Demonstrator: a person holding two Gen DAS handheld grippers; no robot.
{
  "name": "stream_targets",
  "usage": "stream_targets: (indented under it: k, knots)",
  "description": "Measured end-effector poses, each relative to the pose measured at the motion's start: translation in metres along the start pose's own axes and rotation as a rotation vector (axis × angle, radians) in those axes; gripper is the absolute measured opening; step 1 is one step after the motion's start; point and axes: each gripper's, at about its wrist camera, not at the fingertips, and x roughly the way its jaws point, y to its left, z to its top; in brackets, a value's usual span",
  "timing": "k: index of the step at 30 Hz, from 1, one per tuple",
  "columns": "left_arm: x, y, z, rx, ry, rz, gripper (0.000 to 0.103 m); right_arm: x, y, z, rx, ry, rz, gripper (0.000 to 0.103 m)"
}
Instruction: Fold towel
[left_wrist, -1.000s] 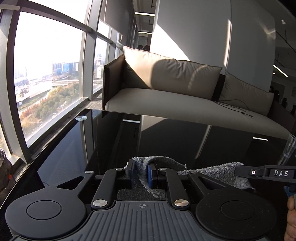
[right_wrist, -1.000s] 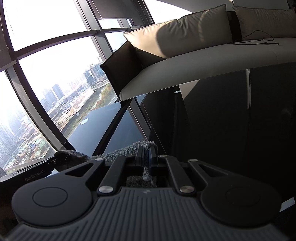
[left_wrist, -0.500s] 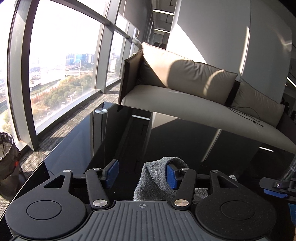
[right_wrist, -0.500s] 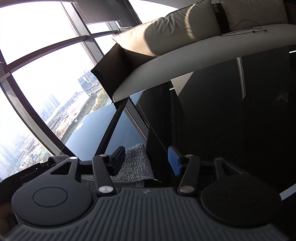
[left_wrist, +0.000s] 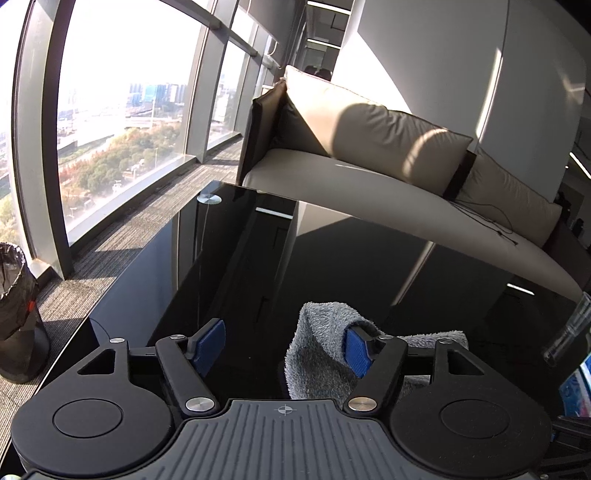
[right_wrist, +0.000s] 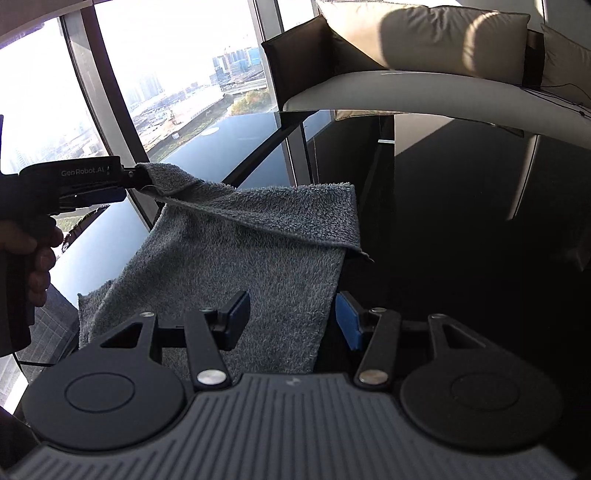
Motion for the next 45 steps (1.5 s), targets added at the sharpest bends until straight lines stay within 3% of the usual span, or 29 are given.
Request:
stream_targets:
  k: [3, 12, 14, 16, 18, 20, 24, 29, 30, 36, 41, 45]
  knots:
    - [-0.007, 0.006, -0.008, 0.018, 0.024, -0.016, 0.064, 0.003, 0.005, -0.004, -0.049, 0.002, -0.043, 0.054]
    - [-0.023, 0.008, -0.012, -0.027, -0.019, -0.043, 0.065, 0.002, 0.005, -0.009, -0.118, 0.021, -0.073, 0.054]
    - [-0.024, 0.009, -0.012, -0.052, -0.016, -0.074, 0.074, 0.001, 0.003, -0.013, -0.122, 0.021, -0.077, 0.054]
    - [-0.025, 0.011, -0.011, -0.085, -0.012, -0.106, 0.091, 0.001, 0.003, -0.015, -0.126, 0.019, -0.078, 0.053]
    - [-0.027, 0.011, -0.011, -0.085, -0.023, -0.103, 0.091, 0.002, 0.005, -0.017, -0.145, 0.014, -0.071, 0.043]
    - [-0.030, 0.008, -0.011, -0.066, -0.034, -0.087, 0.092, 0.000, 0.009, -0.018, -0.157, 0.015, -0.062, 0.019]
    - [-0.034, 0.011, -0.011, -0.088, -0.030, -0.101, 0.100, -0.002, 0.008, -0.019, -0.153, 0.011, -0.066, 0.007]
    - [-0.040, 0.018, -0.013, -0.125, -0.014, -0.119, 0.102, -0.003, -0.003, -0.017, -0.115, 0.007, -0.097, 0.005]
    - [-0.042, 0.018, -0.015, -0.123, -0.006, -0.114, 0.101, -0.002, -0.005, -0.017, -0.111, 0.006, -0.103, 0.005]
    - [-0.043, 0.006, -0.034, 0.025, 0.084, -0.059, 0.063, -0.002, -0.012, -0.016, -0.098, 0.000, -0.140, 0.005]
    - [-0.042, -0.014, -0.050, 0.168, 0.114, -0.052, 0.061, -0.006, -0.016, -0.018, -0.080, 0.001, -0.138, 0.005]
    - [-0.040, -0.025, -0.059, 0.255, 0.128, -0.067, 0.051, -0.010, -0.016, -0.022, -0.069, 0.001, -0.134, 0.005]
